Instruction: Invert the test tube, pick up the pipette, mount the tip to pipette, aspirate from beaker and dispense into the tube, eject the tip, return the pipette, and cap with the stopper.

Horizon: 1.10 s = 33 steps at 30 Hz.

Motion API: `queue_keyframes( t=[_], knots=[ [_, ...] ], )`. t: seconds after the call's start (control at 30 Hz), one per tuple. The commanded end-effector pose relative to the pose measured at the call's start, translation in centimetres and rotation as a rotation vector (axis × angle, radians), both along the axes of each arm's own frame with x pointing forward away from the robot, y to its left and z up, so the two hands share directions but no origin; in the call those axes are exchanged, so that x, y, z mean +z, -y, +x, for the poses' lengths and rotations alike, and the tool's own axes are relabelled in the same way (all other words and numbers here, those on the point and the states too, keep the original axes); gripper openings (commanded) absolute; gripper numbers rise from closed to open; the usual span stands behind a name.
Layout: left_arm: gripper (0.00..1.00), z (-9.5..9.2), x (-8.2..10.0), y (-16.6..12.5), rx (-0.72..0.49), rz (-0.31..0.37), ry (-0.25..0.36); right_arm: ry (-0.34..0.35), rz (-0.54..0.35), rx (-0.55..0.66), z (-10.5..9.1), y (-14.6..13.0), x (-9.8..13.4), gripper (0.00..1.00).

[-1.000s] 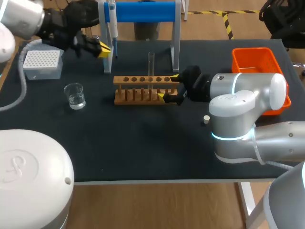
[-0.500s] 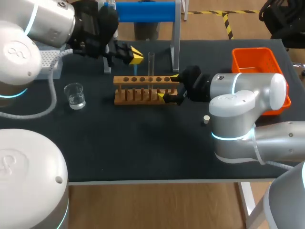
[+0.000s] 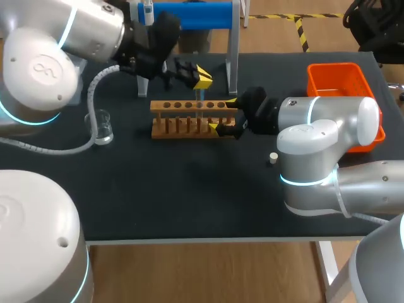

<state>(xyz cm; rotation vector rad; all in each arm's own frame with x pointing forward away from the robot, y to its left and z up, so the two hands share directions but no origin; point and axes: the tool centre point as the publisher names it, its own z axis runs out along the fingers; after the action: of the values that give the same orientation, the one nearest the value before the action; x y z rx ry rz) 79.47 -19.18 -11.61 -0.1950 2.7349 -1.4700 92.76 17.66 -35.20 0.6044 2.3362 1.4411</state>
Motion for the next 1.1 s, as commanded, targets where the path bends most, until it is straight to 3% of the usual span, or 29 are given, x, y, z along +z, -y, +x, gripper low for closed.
queue_keyframes(
  t=[0.03,0.17,0.53,0.83,1.1],
  knots=[
    [0.0,0.8,-0.2,0.7,-0.018,0.001,-0.012,-0.003,-0.001,0.003,0.0,0.1,0.1,1.0],
    [0.0,0.9,-0.4,0.8,-0.036,0.017,-0.049,-0.003,-0.001,0.003,0.0,0.1,0.1,1.0],
    [0.0,0.9,-0.4,0.8,-0.036,0.017,-0.047,-0.003,0.006,0.0,0.0,0.4,0.3,1.0],
    [0.0,0.9,-0.4,0.8,-0.036,0.017,-0.047,0.059,0.073,0.031,-1.5,3.6,3.3,1.0],
    [0.0,0.9,-0.4,0.8,-0.036,0.017,-0.047,0.1,0.219,0.167,-4.1,6.5,7.8,1.0]
  ],
)
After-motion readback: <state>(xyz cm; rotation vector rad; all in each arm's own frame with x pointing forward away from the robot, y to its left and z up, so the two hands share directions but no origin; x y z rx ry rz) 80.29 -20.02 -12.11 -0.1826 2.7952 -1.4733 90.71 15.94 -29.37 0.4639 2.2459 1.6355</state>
